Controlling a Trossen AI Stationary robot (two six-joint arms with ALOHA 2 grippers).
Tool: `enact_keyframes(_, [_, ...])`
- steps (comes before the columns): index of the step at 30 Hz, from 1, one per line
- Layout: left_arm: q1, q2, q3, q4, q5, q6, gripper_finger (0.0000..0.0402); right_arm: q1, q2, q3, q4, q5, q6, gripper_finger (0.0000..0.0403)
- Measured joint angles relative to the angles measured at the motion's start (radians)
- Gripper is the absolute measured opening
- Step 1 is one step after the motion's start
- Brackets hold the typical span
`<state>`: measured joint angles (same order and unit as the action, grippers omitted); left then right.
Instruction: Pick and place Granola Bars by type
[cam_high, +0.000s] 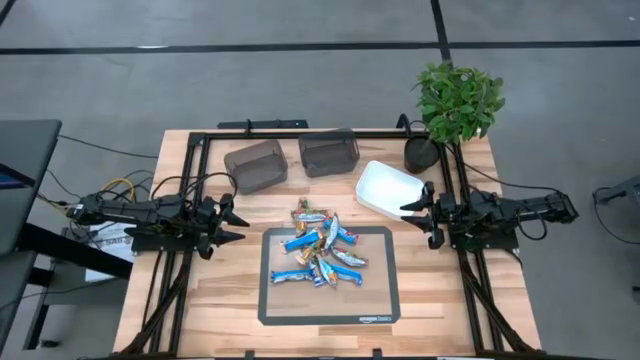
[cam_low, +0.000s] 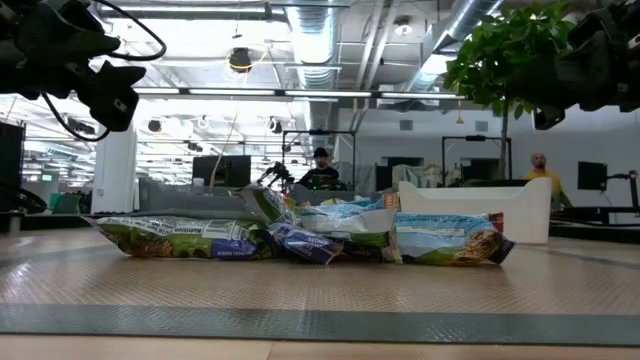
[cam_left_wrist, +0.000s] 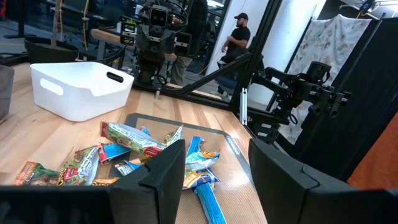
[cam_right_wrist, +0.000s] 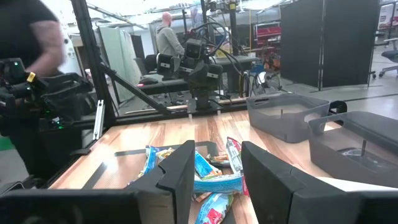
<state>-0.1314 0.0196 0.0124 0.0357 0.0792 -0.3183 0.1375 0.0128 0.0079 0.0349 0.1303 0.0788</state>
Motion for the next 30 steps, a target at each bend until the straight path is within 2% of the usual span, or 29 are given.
enact_keyframes(13, [0.0, 0.0, 0.0, 0.012, -0.006, -0.01, 0.0169, 0.0, 0.0, 0.0, 0.0, 0.0, 0.0, 0.0124])
enact_keyframes(19, [0.0, 0.0, 0.0, 0.037, -0.019, -0.236, 0.0169, 0.0, 0.0, 0.0, 0.0, 0.0, 0.0, 0.0124])
enact_keyframes(22, [0.0, 0.0, 0.0, 0.051, -0.075, -0.402, 0.0169, 0.0, 0.0, 0.0, 0.0, 0.0, 0.0, 0.0124])
enact_keyframes(25, [0.0, 0.0, 0.0, 0.084, -0.188, -0.553, 0.0169, 0.0, 0.0, 0.0, 0.0, 0.0, 0.0, 0.0124])
enact_keyframes(30, [0.0, 0.0, 0.0, 0.097, -0.387, -0.697, 0.0169, 0.0, 0.0, 0.0, 0.0, 0.0, 0.0, 0.0124])
